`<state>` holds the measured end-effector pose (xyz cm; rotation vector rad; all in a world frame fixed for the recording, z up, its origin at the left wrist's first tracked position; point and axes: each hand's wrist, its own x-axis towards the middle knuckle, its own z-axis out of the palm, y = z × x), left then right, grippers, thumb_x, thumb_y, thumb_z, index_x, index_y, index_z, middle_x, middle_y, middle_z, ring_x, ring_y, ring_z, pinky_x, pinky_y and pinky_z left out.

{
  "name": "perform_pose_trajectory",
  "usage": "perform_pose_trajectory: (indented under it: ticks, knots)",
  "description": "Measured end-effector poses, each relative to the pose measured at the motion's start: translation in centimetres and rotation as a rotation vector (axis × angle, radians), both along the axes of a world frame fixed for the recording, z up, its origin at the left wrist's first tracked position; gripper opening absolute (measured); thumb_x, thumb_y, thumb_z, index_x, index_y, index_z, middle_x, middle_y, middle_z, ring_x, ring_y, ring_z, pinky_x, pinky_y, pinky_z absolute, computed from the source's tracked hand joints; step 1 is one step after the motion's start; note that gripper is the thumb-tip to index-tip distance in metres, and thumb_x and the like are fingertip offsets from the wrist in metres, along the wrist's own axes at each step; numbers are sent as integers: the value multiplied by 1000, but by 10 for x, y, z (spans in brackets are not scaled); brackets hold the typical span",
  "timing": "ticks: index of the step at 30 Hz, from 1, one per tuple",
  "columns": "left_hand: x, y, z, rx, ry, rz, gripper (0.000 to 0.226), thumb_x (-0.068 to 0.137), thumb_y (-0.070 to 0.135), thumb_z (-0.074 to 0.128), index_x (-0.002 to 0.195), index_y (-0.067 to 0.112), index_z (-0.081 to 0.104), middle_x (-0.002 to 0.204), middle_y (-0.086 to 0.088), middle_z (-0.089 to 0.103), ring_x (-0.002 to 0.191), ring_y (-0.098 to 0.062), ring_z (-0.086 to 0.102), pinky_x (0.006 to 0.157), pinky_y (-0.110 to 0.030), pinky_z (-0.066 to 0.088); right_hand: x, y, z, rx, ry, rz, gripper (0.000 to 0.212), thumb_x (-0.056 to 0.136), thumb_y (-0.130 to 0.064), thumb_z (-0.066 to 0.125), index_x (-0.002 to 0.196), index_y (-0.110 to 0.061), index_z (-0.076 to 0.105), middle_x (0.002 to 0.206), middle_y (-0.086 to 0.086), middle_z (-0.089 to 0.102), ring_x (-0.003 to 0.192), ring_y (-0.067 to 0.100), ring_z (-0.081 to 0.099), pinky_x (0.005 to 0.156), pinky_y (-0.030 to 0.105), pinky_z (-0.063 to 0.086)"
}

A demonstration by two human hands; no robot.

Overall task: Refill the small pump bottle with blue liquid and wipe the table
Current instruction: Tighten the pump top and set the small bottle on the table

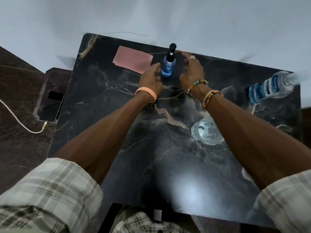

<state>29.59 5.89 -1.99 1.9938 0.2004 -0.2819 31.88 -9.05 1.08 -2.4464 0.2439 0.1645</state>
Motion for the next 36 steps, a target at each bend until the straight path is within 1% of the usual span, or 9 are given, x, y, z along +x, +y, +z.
perform_pose_trajectory:
  ticks: [4,7,10,13,17,22,26,32,36]
  knots:
    - [-33,-2,1,155,-191,-83,43,85,-5,54,124,13,58,120,-5,65,109,-15,61,95,-28,50,-25,-49,18,-42,40,22,52,83,9,53,129,-15,58,125,5,62,114,19,59,98,26,48]
    - [-55,-13,1,102,-107,-240,44,77,-7,59,117,12,64,112,-5,68,97,-17,65,88,-36,55,-53,-90,33,-75,97,102,46,82,7,59,124,-14,63,117,7,66,107,19,63,89,25,50]
    - [-82,-31,6,40,24,-419,61,65,0,74,121,19,61,111,3,67,93,-13,66,73,-26,58,-96,-132,48,-94,132,138,45,83,3,65,124,-14,62,115,8,67,100,19,63,82,27,52]
    - [-107,-49,11,33,30,-550,82,56,11,83,131,21,53,123,3,62,103,-13,62,70,-16,51,-145,-162,45,-94,264,184,63,74,8,73,131,-15,56,120,8,65,104,21,64,82,29,53]
    - [-132,-74,19,37,-73,-639,80,51,12,84,124,19,54,117,0,65,104,-16,61,86,-32,53,-204,-167,25,175,455,105,93,66,10,79,144,-19,37,137,13,49,107,30,60,87,57,52]
    - [-147,-89,21,49,-68,-502,75,54,14,87,121,24,55,110,5,66,102,-17,63,87,-31,53,-235,-133,-3,232,295,32,123,45,-20,95,148,-26,28,134,-1,56,110,22,62,92,45,53]
    - [-156,-93,22,93,-98,-425,71,55,23,88,118,24,55,110,1,68,98,-20,65,85,-39,55,-240,-108,-15,370,154,-157,92,45,-24,92,128,-24,52,113,-3,68,101,19,66,86,43,56]
    - [-173,-84,19,49,-240,-363,70,56,15,88,117,23,55,111,4,67,101,-16,64,86,-38,54,-249,-89,-9,131,-109,-135,74,44,-74,76,108,-52,44,89,-34,57,85,-20,54,65,-1,38]
    - [-174,-80,24,27,-300,-337,68,58,11,87,117,21,55,114,4,65,104,-15,62,86,-39,54,-249,-81,0,165,-223,-120,68,58,-61,79,116,-55,43,101,-30,59,94,-11,57,78,17,52]
